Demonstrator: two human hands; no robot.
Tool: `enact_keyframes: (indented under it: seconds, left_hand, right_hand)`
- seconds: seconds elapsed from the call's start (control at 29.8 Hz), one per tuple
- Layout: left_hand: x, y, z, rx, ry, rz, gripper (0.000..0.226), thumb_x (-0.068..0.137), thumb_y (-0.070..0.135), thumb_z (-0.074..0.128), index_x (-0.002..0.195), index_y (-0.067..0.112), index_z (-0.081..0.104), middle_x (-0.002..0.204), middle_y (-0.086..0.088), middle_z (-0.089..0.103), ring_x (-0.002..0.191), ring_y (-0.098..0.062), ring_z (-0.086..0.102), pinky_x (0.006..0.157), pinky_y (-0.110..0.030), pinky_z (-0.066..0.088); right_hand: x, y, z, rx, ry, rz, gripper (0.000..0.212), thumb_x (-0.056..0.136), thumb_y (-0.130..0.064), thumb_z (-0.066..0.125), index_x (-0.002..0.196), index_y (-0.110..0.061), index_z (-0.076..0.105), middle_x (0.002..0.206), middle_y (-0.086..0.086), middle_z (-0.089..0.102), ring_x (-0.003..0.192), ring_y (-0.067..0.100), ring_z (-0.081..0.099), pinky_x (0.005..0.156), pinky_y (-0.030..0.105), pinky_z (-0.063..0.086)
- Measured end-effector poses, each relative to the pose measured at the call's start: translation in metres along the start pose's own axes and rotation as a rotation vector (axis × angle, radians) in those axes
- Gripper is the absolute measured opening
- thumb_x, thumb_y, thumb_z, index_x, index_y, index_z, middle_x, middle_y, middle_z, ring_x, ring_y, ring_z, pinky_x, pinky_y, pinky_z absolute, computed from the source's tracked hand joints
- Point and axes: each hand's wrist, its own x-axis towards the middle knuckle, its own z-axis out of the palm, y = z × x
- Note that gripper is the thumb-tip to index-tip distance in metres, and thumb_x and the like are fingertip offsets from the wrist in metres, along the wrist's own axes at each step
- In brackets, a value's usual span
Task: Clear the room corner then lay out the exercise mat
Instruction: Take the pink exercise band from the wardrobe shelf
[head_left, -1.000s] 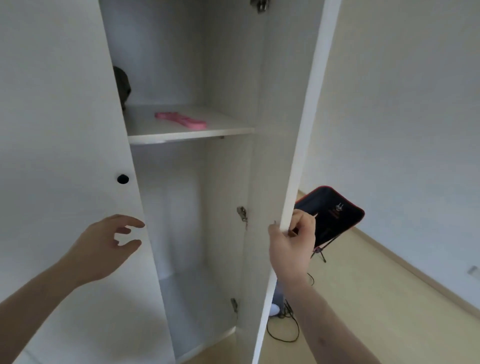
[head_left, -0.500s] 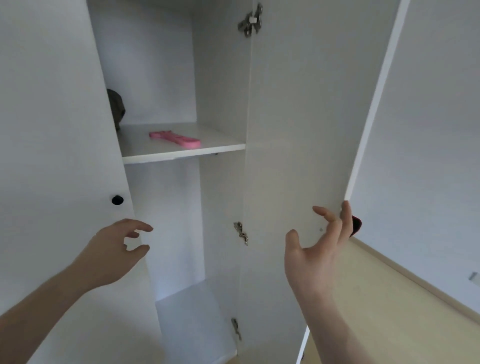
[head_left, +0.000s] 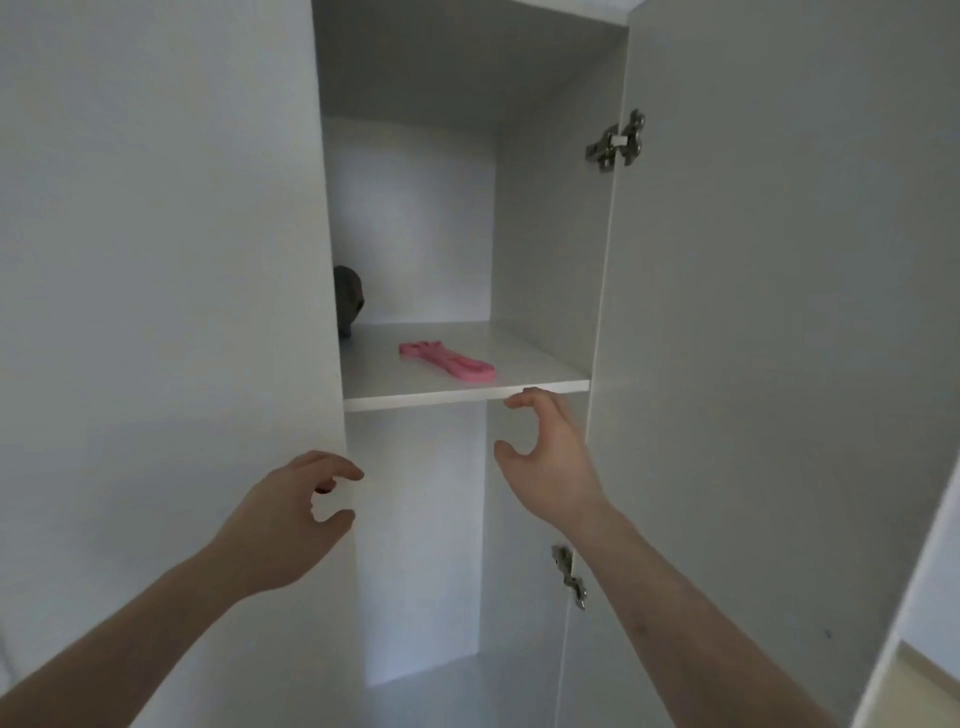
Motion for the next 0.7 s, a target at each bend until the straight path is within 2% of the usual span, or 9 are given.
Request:
enact_keyframes:
  seconds: [0.2, 0.34, 0.4, 0.47, 0.57, 0.7]
  left_hand:
    - [0.037, -0.006, -0.011, 0.062, 0.088, -0.027, 0.034, 0.085, 0.022, 0.074, 0.109, 0.044, 0.064, 0.117, 0.031, 0.057, 0.103, 0.007, 0.058, 0.084, -0.02, 0.05]
    - [0.058, -0.011, -0.012, 0.093, 0.099, -0.044, 0.037, 0.085, 0.022, 0.075, 0.114, 0.042, 0.064, 0.119, 0.028, 0.057, 0.104, 0.006, 0.057, 0.084, -0.021, 0.051]
    - [0.07, -0.015, -0.013, 0.096, 0.104, -0.063, 0.036, 0.086, 0.022, 0.074, 0.114, 0.043, 0.064, 0.117, 0.025, 0.056, 0.098, 0.005, 0.06, 0.076, -0.012, 0.051]
    - [0.078, -0.016, -0.013, 0.111, 0.116, -0.055, 0.036, 0.085, 0.022, 0.073, 0.112, 0.043, 0.064, 0.113, 0.024, 0.057, 0.095, 0.003, 0.06, 0.075, -0.011, 0.05]
    - [0.087, -0.021, -0.007, 0.153, 0.185, -0.037, 0.034, 0.082, 0.02, 0.073, 0.11, 0.039, 0.066, 0.105, 0.025, 0.058, 0.1, 0.001, 0.055, 0.086, -0.015, 0.046]
    - [0.09, -0.027, -0.006, 0.237, 0.198, -0.023, 0.029, 0.08, 0.026, 0.069, 0.106, 0.04, 0.067, 0.096, 0.027, 0.058, 0.099, 0.001, 0.052, 0.086, -0.017, 0.045]
  right_hand:
    - [0.124, 0.008, 0.042, -0.159, -0.154, 0.038, 0.06, 0.078, -0.029, 0.075, 0.134, -0.023, 0.054, 0.136, 0.003, 0.05, 0.124, 0.027, 0.055, 0.105, 0.035, 0.046]
    - [0.185, 0.009, 0.065, -0.255, -0.258, 0.092, 0.073, 0.076, -0.041, 0.074, 0.141, -0.023, 0.046, 0.136, 0.007, 0.051, 0.123, 0.029, 0.058, 0.104, 0.037, 0.049]
    - [0.209, 0.011, 0.077, -0.292, -0.302, 0.111, 0.081, 0.075, -0.05, 0.072, 0.145, -0.022, 0.042, 0.136, 0.007, 0.054, 0.124, 0.029, 0.059, 0.104, 0.036, 0.049]
    - [0.225, 0.013, 0.087, -0.288, -0.333, 0.139, 0.087, 0.073, -0.057, 0.071, 0.146, -0.019, 0.042, 0.135, 0.004, 0.06, 0.124, 0.026, 0.06, 0.103, 0.036, 0.05]
    - [0.243, 0.019, 0.108, -0.322, -0.371, 0.148, 0.074, 0.076, -0.046, 0.072, 0.14, -0.018, 0.049, 0.136, 0.003, 0.062, 0.125, 0.026, 0.06, 0.102, 0.034, 0.05]
    - [0.249, 0.017, 0.121, -0.304, -0.334, 0.142, 0.066, 0.086, -0.061, 0.065, 0.135, -0.017, 0.061, 0.138, 0.003, 0.064, 0.127, 0.027, 0.06, 0.104, 0.032, 0.046]
